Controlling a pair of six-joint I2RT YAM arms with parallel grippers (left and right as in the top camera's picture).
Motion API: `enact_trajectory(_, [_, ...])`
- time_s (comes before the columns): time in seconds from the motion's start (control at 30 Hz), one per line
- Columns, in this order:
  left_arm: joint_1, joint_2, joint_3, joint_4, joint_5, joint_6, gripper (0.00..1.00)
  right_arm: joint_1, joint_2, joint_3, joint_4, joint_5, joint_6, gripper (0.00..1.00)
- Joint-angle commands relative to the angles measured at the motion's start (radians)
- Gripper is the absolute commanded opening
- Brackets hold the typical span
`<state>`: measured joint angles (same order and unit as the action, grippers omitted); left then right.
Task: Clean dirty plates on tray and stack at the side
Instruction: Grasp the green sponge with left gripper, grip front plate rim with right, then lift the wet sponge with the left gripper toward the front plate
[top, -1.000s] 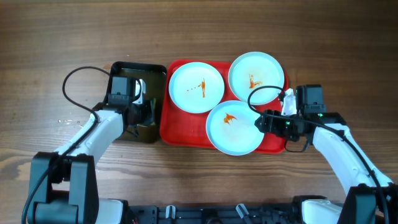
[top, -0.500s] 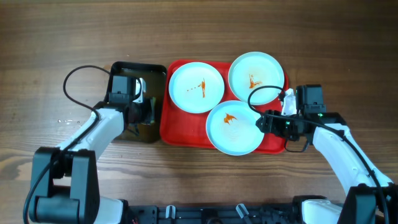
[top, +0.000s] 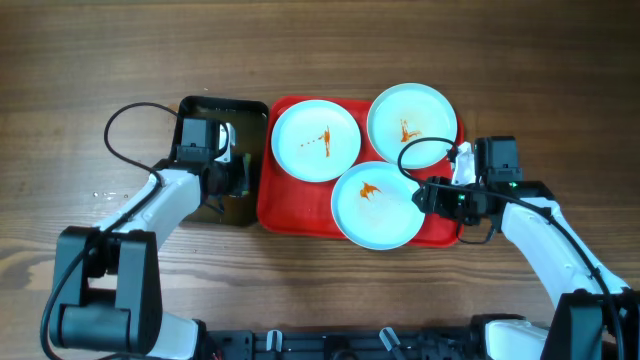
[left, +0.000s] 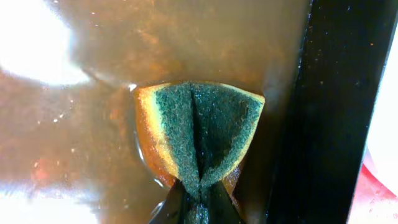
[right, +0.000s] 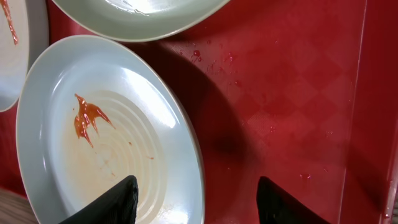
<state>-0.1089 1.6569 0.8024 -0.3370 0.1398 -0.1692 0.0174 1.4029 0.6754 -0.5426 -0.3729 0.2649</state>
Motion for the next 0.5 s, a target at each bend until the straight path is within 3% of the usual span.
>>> enact_trajectory(0.0, [0.006,-0.079,-0.006,-0.027,-0.006,0.004,0.04,0.003,0.008,-0.01,0.007,0.007,0.008,0.58])
enact_trajectory(0.23, [0.006,-0.289,-0.006,-0.035,-0.006,0.005,0.04,0.003,0.008,-0.01,0.018,0.007,0.006,0.57])
enact_trajectory(0.47, [0.006,-0.344,-0.006,0.026,-0.006,0.009,0.04,0.003,0.008,-0.01,0.026,0.007,0.0,0.57])
